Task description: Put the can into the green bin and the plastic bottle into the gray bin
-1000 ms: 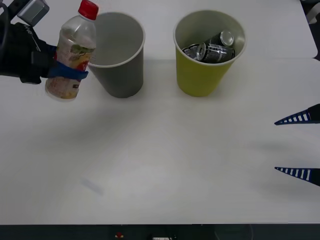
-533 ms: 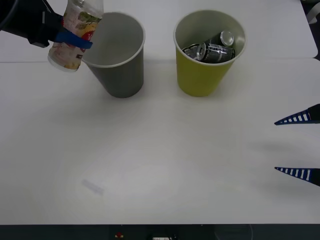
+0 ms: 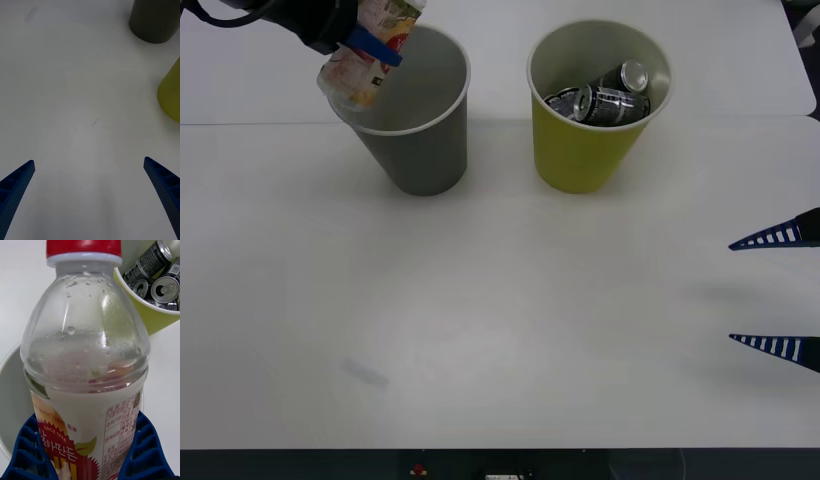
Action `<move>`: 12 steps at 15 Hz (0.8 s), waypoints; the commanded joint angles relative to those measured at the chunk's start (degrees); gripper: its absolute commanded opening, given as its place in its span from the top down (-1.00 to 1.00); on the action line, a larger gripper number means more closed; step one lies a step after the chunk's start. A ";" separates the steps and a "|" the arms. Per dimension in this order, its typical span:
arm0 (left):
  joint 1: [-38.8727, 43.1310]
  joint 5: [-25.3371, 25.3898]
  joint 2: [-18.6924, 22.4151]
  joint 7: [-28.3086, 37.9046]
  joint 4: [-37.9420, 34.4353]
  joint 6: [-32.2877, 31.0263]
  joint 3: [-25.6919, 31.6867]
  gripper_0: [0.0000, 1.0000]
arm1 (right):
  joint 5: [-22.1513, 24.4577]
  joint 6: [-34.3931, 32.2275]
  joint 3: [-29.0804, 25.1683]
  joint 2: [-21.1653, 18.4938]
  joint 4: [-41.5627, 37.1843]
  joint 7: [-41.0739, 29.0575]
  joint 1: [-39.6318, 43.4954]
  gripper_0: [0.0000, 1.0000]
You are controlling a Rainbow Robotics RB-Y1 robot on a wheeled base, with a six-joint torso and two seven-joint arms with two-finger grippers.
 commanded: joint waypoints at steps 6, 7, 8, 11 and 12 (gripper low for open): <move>-7.25 -4.03 -5.27 -0.11 11.93 0.01 -5.79 1.00 | 0.00 0.00 0.00 0.00 0.00 0.00 0.00 -1.00; -7.25 -4.21 -5.36 -0.11 11.93 0.01 -5.79 1.00 | 0.00 0.00 0.00 0.00 0.00 0.00 0.00 -1.00; -7.25 -4.21 -5.36 -0.19 11.93 0.10 -5.79 1.00 | 0.00 0.00 0.00 0.00 0.00 0.00 0.00 -1.00; -7.16 -3.94 -5.54 -0.72 11.93 0.01 -5.79 -0.76 | 0.00 0.00 0.00 0.00 0.00 0.00 0.00 -1.00; -7.07 -3.24 -5.63 -0.90 11.93 0.01 -5.79 -1.00 | 0.00 0.00 0.00 0.00 0.00 0.00 0.00 -1.00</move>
